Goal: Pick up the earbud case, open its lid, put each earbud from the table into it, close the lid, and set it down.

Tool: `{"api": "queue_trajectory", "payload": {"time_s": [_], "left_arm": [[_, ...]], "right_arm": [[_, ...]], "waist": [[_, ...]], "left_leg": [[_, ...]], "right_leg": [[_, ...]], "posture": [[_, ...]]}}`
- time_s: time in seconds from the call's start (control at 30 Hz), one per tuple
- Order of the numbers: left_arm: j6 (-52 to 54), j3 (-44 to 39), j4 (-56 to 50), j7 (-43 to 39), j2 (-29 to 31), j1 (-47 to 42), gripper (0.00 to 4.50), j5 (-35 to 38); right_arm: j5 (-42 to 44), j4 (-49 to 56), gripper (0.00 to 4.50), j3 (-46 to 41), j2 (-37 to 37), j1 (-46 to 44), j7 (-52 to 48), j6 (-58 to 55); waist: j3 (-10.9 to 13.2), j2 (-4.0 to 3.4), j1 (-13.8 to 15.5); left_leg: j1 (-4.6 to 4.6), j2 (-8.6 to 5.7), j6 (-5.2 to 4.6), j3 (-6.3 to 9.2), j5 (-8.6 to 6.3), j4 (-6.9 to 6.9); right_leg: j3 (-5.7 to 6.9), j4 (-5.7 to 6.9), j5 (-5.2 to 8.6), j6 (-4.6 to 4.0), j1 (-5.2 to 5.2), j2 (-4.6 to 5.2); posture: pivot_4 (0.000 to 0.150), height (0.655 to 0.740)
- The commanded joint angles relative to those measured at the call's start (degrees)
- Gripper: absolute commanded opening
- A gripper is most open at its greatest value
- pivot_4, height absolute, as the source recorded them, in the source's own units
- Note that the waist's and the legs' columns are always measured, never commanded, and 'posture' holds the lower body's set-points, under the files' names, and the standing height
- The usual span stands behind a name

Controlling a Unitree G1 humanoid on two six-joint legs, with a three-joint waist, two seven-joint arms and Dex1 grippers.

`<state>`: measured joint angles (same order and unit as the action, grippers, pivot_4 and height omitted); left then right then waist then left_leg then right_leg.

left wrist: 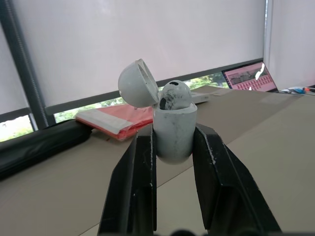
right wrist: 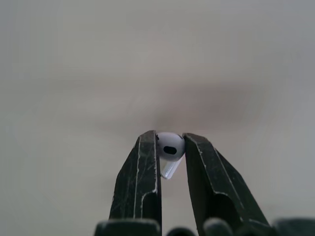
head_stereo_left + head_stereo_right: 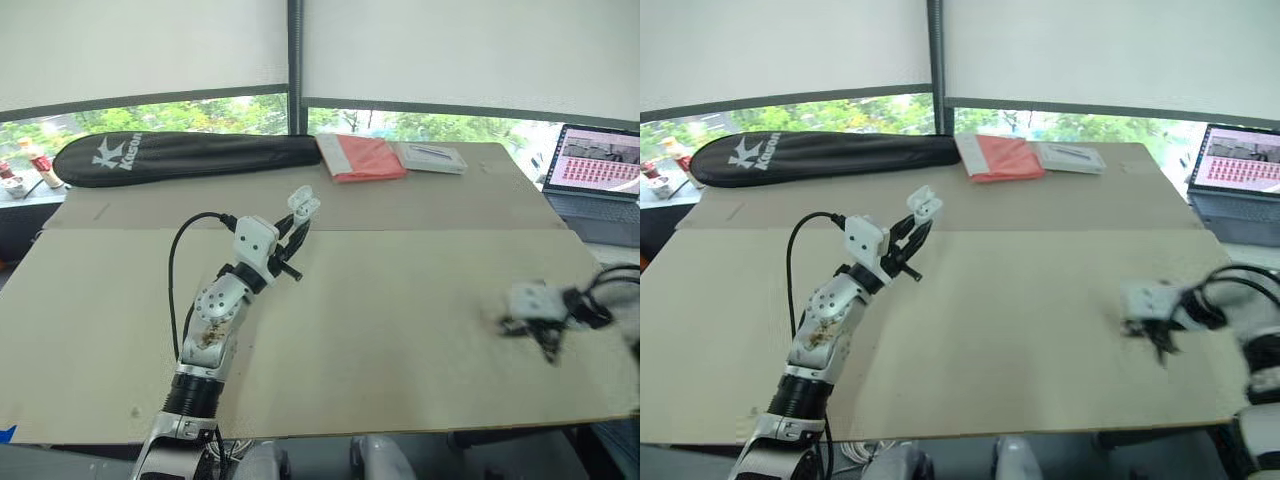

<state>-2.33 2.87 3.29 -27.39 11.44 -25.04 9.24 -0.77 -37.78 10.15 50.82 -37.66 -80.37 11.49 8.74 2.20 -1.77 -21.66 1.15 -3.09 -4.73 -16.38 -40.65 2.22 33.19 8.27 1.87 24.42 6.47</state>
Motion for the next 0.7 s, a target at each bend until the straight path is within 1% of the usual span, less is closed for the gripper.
{"api": "queue_trajectory", "payload": {"time_s": [0.03,0.07,0.13,0.2,0.23,0.27,0.33,0.43,0.5,0.7], "left_arm": [[0.09,-0.32,0.99,-2.38,0.32,-2.0,0.54,1.8],[0.56,-0.49,1.54,-3.03,0.2,-2.47,0.54,2.41],[1.8,-0.88,2.33,-4.28,-0.06,-3.6,0.54,3.96],[3.55,-0.99,2.51,-6.02,-0.11,-4.69,0.54,5.74],[3.87,-0.87,2.82,-6.92,0.23,-5.39,0.54,5.87],[3.97,-0.83,3.27,-7.4,0.45,-6.06,0.54,5.82],[4.13,-0.89,3.83,-8.06,0.59,-6.92,0.54,5.85],[5.12,-0.76,3.43,-9.3,-0.03,-7.77,0.54,6.92],[5.44,-0.6,3.12,-9.7,-0.29,-8.17,0.54,7.34],[6.01,-0.76,2.64,-10.81,-0.71,-8.79,0.54,8.2]], "right_arm": [[15.01,17.65,0.34,-9.96,-7.86,-5.37,11.63,-31.15],[17.91,21.59,0.34,-12.03,-10.75,-6.03,15.47,-36.95],[21.55,27.86,0.34,-15.08,-16.0,-6.49,22.65,-43.65],[24.88,33.36,0.34,-17.27,-22.04,-7.4,29.64,-47.79],[26.77,35.85,0.34,-18.71,-26.31,-8.61,34.61,-49.71],[28.74,37.9,0.34,-20.09,-29.89,-9.59,38.84,-51.75],[30.41,40.94,0.34,-21.09,-34.11,-10.26,43.98,-53.81],[30.35,45.1,0.34,-19.15,-37.38,-8.83,47.66,-53.36],[29.86,46.52,0.34,-18.09,-38.18,-7.71,48.92,-52.46],[25.93,47.87,0.34,-13.93,-36.33,-4.98,49.1,-47.99]], "waist": [[0.09,-0.5,0.33],[0.1,-0.6,0.98],[0.09,-0.63,2.19],[0.08,-0.65,3.15],[0.08,-0.66,3.38],[0.09,-0.68,3.4],[0.12,-0.72,3.37],[0.12,-0.73,3.33],[0.12,-0.72,3.1],[0.12,-0.72,2.09]], "left_leg": [[-0.09,0.04,0.07,0.01,0.04,0.05],[-0.34,0.02,0.12,0.01,0.07,0.04],[-0.94,-0.16,0.31,0.01,0.2,-0.06],[-1.4,-0.15,0.48,0.11,0.31,-0.09],[-1.54,-0.15,0.73,0.19,0.47,-0.12],[-1.61,-0.19,0.74,0.21,0.47,-0.14],[-1.75,-0.28,0.58,0.18,0.44,-0.2],[-1.84,-0.38,0.15,0.17,0.26,-0.33],[-1.84,-0.41,0.11,0.09,0.24,-0.4],[-1.78,-0.43,0.1,0.04,0.23,-0.37]], "right_leg": [[0.03,0.07,-0.08,0.11,0.14,-0.01],[0.04,0.18,-0.08,0.11,0.46,0.01],[0.04,0.91,-0.05,0.05,1.41,0.11],[0.25,0.91,-0.04,0.01,1.81,0.01],[0.36,0.9,-0.05,0.0,1.85,-0.02],[0.41,0.89,-0.04,0.0,1.84,-0.02],[0.41,0.92,-0.1,0.01,1.84,-0.02],[0.39,0.81,-0.17,0.14,1.72,0.02],[0.34,0.78,-0.16,0.18,1.71,0.04],[0.33,0.82,-0.16,0.26,1.71,-0.05]], "posture": [[0.15,0.74],[0.15,0.74],[0.15,0.74],[0.15,0.74],[0.15,0.74],[0.15,0.74],[0.15,0.74],[0.15,0.74],[0.15,0.74],[0.15,0.74]]}}
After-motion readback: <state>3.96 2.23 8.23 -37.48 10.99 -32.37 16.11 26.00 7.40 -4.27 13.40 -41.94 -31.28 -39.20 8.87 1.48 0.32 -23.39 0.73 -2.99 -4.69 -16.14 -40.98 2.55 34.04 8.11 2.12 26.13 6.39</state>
